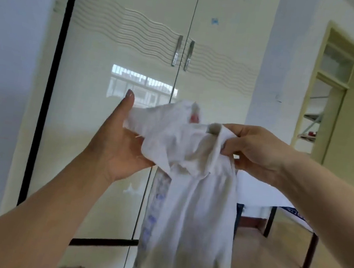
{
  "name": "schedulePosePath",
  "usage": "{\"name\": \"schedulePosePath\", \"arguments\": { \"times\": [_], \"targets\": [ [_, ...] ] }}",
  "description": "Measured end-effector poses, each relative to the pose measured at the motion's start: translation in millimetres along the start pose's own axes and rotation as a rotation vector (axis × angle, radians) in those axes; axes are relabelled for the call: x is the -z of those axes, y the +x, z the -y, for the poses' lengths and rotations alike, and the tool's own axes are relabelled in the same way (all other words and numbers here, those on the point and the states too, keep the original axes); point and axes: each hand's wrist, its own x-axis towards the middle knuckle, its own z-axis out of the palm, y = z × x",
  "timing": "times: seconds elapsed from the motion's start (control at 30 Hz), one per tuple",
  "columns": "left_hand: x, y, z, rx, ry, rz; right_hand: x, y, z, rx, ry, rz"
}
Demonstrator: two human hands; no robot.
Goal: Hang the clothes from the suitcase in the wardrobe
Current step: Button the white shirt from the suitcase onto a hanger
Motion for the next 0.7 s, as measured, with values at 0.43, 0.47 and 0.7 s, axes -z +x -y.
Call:
{"name": "schedulePosePath", "arguments": {
  "times": [0.43,0.47,0.7],
  "targets": [
    [14,7,42,-0.241,0.137,-0.137,7,-29,-81,-0.022,-0.346,-0.444],
    [26,1,55,-0.136,0.225,-0.225,2,-36,-89,-0.037,-0.558,-0.353],
    [115,-71,155,0.514,0.572,-0.508,-38,-84,-207,-0.648,-0.513,-0.076]
  ]
}}
